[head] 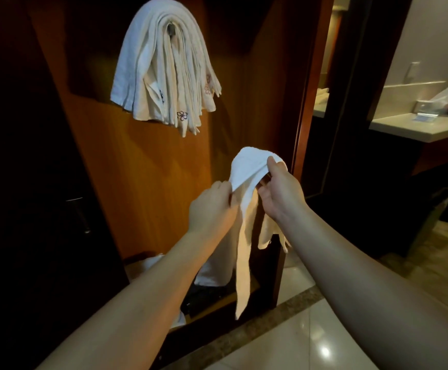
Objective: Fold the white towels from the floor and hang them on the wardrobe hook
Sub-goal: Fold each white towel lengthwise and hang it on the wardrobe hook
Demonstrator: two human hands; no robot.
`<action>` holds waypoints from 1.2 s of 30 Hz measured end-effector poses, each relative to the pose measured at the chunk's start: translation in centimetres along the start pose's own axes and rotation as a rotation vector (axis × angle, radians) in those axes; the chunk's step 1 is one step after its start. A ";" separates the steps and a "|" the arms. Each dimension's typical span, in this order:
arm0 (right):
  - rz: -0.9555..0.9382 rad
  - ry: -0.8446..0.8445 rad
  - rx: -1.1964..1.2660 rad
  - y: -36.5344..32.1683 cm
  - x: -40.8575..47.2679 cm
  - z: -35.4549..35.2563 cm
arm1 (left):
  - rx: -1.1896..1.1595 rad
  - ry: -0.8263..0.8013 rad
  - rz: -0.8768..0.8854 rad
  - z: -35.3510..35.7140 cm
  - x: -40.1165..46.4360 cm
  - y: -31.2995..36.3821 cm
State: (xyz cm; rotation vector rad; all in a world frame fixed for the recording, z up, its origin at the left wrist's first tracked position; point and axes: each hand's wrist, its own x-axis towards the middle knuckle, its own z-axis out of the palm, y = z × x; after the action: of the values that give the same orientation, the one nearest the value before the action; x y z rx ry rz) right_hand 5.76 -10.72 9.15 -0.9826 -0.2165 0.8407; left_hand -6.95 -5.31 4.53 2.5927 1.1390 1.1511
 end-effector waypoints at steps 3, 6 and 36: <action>0.005 -0.017 0.000 0.1 -0.3 0.2 | -0.054 0.033 0.148 0.5 -1.3 0.2; 0.018 -0.045 -0.023 0.4 -0.8 0.3 | -0.034 -0.051 0.191 2.1 -2.7 0.6; -0.438 -0.010 -0.507 1.4 -2.3 -0.5 | -0.086 0.019 -0.105 2.4 -1.1 -1.7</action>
State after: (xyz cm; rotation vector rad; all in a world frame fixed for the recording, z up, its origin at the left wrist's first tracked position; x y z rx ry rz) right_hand 3.75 -12.30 8.22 -1.3379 -0.6509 0.3887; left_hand -6.82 -4.31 1.59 2.4330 1.1858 1.1775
